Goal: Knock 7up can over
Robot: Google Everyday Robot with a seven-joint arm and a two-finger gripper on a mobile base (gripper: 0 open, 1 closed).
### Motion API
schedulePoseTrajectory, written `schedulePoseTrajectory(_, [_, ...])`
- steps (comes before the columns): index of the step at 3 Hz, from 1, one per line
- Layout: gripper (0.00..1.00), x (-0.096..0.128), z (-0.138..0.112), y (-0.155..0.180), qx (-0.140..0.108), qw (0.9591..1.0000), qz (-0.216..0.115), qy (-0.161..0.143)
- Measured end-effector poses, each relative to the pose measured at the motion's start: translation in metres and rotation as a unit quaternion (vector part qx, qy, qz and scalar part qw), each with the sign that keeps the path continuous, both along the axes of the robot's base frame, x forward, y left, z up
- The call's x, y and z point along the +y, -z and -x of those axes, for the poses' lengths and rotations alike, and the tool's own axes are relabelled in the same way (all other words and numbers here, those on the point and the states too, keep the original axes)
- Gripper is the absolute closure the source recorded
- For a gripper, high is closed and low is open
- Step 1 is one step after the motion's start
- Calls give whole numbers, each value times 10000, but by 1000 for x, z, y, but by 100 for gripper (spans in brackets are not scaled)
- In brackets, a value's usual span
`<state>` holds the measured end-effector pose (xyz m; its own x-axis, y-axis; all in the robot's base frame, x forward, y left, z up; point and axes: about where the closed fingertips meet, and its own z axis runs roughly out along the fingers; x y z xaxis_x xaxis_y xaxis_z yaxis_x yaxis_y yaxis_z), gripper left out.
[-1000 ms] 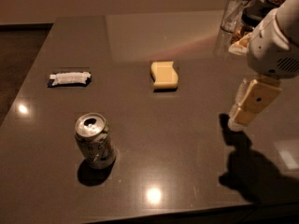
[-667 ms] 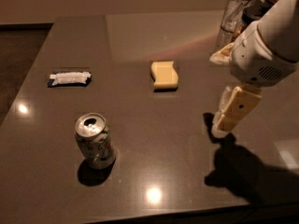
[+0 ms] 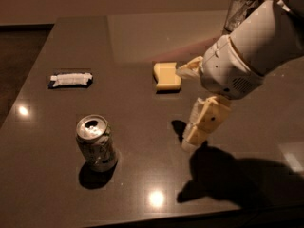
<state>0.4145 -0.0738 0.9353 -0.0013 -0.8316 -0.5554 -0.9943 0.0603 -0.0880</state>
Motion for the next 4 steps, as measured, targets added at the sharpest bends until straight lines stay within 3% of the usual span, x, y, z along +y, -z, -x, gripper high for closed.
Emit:
schedulePoseTrajectory(1, [0,32,9,9,164,9989,-350,-261])
schedulePoseTrajectory(2, [0,32,9,9,164,9989,-351,-261])
schedulePoseTrajectory(4, [0,68,17,21,370,9908,-1190,-533])
